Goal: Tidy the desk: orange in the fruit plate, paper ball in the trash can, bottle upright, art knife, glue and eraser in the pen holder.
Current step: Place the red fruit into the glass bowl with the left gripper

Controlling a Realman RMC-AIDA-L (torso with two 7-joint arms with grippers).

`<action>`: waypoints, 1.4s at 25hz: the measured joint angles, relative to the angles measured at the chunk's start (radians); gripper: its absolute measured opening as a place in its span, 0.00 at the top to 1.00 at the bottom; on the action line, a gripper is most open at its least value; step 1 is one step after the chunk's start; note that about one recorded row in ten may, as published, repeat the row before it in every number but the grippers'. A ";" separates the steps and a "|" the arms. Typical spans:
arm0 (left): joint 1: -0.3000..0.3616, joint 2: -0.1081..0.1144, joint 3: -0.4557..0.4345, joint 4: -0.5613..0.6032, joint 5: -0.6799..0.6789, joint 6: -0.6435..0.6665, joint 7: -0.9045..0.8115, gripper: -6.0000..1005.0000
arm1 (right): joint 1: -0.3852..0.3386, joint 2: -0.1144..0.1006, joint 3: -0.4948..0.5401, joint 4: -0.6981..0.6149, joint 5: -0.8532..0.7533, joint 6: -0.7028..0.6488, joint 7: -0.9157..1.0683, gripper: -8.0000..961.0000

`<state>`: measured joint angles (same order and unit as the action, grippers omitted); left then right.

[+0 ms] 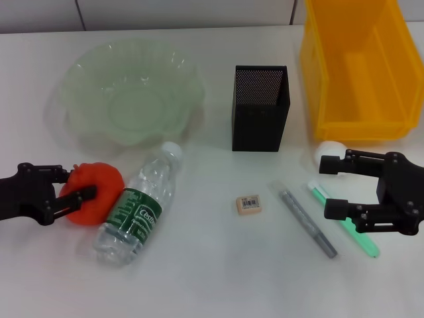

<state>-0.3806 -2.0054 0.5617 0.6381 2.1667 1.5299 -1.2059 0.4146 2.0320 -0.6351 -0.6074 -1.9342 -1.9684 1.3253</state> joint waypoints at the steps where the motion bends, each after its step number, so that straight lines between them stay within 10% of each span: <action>1: -0.001 0.000 -0.002 0.000 -0.002 0.011 0.000 0.43 | -0.002 0.000 0.003 0.000 0.000 0.001 0.000 0.17; 13: -0.024 0.021 -0.120 0.020 -0.378 0.233 -0.071 0.77 | -0.019 0.000 0.009 0.000 0.006 0.006 0.005 0.17; 20: -0.205 -0.028 -0.052 0.003 -0.393 -0.104 -0.120 0.84 | -0.027 0.006 0.022 0.022 0.009 0.014 0.000 0.17; 26: -0.259 -0.068 0.120 -0.026 -0.417 -0.388 -0.071 0.64 | -0.036 0.006 0.023 0.061 0.007 0.048 -0.002 0.17; 35: -0.206 -0.050 0.151 0.003 -0.460 -0.223 -0.065 0.33 | -0.044 0.000 0.049 0.042 0.011 0.011 0.023 0.17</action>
<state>-0.5869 -2.0558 0.7130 0.6409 1.7065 1.3073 -1.2713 0.3709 2.0322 -0.5865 -0.5651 -1.9236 -1.9574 1.3488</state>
